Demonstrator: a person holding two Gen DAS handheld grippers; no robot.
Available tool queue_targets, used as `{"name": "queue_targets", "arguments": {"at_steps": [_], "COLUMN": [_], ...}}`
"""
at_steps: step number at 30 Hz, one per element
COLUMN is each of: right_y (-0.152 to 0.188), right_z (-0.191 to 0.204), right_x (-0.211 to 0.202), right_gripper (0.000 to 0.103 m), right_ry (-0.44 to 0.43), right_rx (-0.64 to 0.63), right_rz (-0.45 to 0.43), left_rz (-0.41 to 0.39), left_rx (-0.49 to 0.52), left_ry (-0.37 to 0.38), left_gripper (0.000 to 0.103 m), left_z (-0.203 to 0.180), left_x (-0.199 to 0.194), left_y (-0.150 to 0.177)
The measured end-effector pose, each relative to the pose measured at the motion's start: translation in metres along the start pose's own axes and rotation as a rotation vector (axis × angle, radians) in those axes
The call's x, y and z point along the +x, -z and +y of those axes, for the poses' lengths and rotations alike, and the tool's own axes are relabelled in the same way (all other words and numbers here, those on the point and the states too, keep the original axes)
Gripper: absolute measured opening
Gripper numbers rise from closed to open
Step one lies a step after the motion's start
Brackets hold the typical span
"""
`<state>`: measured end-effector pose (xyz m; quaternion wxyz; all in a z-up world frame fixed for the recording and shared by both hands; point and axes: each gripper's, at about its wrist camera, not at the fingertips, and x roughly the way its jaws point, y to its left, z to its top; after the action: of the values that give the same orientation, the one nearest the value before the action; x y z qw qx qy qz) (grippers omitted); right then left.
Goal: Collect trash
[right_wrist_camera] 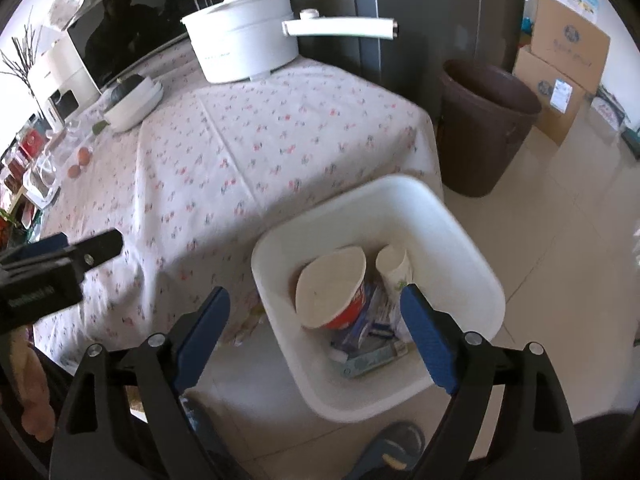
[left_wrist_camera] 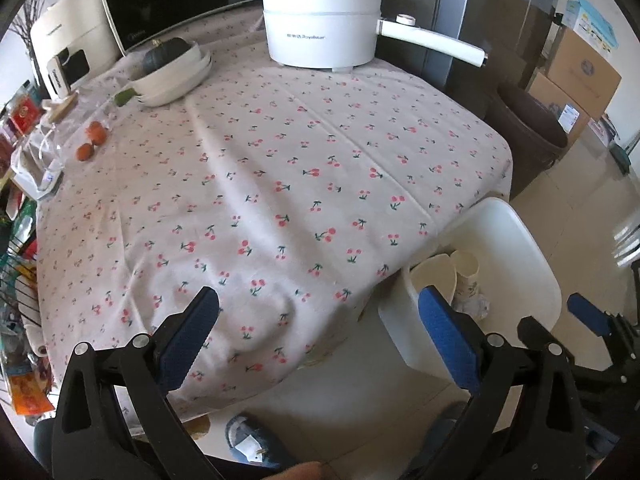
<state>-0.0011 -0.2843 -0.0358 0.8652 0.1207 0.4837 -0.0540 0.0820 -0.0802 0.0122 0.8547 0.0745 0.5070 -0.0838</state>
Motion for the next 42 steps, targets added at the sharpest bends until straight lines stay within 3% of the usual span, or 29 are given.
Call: {"name": "queue_targets", "arguments": {"at_steps": [3,17,42], "right_y": [0.007,0.004,0.002], "right_z": [-0.002,0.004,0.006], "right_x": [-0.002,-0.005,-0.001], "right_gripper": [0.085,0.087,0.087], "right_ry": [0.018,0.057,0.082], "right_rx": [0.021,-0.014,-0.027], "right_rz": [-0.001,-0.031,-0.016], "left_rz": [-0.026,0.008,0.030], "left_rx": [0.017,0.058,0.071], "left_ry": [-0.031,0.021,0.006], "left_gripper": [0.096,0.096,0.096], "left_z": [0.000,-0.014,-0.017], "left_x": [-0.001,0.008,0.017], "left_y": [0.010,0.017,0.016]}}
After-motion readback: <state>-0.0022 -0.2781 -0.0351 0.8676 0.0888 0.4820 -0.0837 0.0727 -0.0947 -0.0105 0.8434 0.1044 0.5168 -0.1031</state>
